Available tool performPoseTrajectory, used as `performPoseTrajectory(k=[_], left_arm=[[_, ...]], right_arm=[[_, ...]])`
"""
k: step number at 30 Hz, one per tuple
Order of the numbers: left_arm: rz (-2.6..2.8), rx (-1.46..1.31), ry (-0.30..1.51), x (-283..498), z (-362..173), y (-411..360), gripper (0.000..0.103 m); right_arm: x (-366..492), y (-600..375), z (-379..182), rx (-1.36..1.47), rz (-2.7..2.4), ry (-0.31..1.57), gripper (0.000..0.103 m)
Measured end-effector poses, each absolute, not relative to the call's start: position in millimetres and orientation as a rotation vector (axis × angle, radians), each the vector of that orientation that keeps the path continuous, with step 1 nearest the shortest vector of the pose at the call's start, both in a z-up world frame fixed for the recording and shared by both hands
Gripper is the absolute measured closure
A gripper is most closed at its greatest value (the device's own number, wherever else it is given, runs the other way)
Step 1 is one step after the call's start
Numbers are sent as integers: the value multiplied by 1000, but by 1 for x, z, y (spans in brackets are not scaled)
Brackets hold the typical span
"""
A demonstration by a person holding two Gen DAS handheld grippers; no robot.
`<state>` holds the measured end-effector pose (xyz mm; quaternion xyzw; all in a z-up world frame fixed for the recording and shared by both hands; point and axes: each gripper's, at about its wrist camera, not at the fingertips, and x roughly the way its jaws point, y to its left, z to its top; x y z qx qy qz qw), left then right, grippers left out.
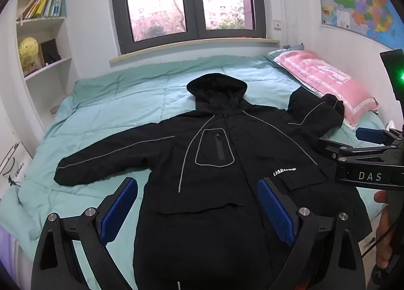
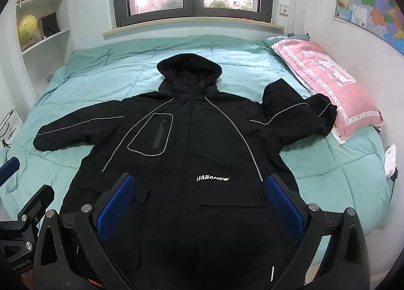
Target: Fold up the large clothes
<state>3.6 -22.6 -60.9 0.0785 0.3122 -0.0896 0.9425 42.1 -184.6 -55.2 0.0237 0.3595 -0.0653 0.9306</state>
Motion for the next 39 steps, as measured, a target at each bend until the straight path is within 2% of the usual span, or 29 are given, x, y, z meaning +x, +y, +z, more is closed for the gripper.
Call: performPoseTrajectory(k=[19, 29, 34, 39], left_arm=[[-108, 137, 703, 25, -75, -10, 7], [-165, 28, 806, 50, -97, 7, 7], [-75, 120, 830, 61, -115, 7, 7], [-156, 35, 889, 73, -127, 9, 7]], right_arm=[[55, -175, -64, 59, -108, 752, 0], [67, -172, -70, 42, -122, 768, 0], [76, -168, -75, 21, -123, 774, 0], [86, -174, -81, 22, -133, 774, 0]])
